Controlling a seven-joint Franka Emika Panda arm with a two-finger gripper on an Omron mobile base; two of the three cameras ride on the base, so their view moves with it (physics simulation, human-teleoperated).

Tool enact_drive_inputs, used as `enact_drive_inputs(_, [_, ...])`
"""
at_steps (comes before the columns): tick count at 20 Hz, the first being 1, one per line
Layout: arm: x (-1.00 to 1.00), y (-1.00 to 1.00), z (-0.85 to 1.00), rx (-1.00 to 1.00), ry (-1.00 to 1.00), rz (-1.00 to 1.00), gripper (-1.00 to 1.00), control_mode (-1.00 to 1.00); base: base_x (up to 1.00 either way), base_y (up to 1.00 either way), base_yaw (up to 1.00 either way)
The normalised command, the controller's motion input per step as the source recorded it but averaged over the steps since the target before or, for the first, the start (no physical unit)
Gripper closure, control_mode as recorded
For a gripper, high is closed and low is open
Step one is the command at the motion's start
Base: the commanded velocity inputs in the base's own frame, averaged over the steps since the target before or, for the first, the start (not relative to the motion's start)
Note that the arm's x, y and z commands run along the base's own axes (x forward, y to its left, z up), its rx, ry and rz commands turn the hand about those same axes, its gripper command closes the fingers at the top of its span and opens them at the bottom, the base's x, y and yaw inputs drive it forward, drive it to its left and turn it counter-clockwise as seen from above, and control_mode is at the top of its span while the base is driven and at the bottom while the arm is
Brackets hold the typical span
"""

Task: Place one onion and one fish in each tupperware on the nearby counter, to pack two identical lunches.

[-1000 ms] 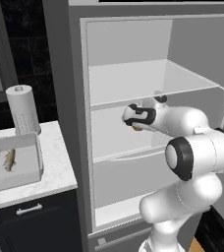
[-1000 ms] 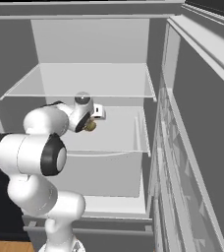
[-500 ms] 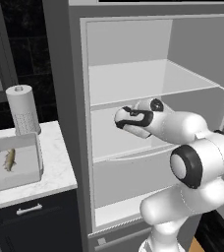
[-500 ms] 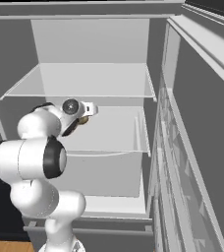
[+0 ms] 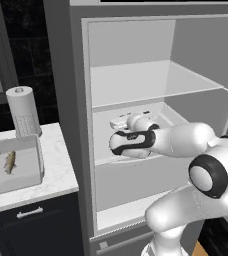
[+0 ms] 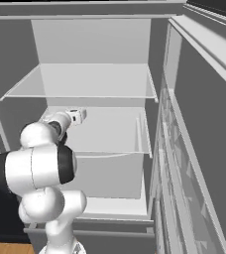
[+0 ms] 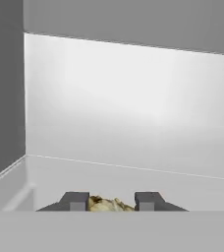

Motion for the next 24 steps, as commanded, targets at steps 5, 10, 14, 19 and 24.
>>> enact_drive_inputs(5, [-1.00,-0.22,0.72,0.00,-0.13,-0.11,1.00,-1.00,0.00,0.00,0.00])
enact_drive_inputs(10, [-0.99,-0.01,1.00,0.00,-0.12,-0.14,1.00,-1.00,0.00,0.00,0.00])
enact_drive_inputs(14, [-1.00,-0.18,0.58,0.00,0.03,-0.15,1.00,-1.00,0.00,0.00,0.00])
enact_drive_inputs(19, [-0.93,-0.19,0.41,0.00,0.06,-0.14,1.00,-1.00,0.00,0.00,0.00])
enact_drive_inputs(24, [-0.78,-0.16,0.88,-0.01,0.30,-0.08,1.00,-1.00,0.00,0.00,0.00])
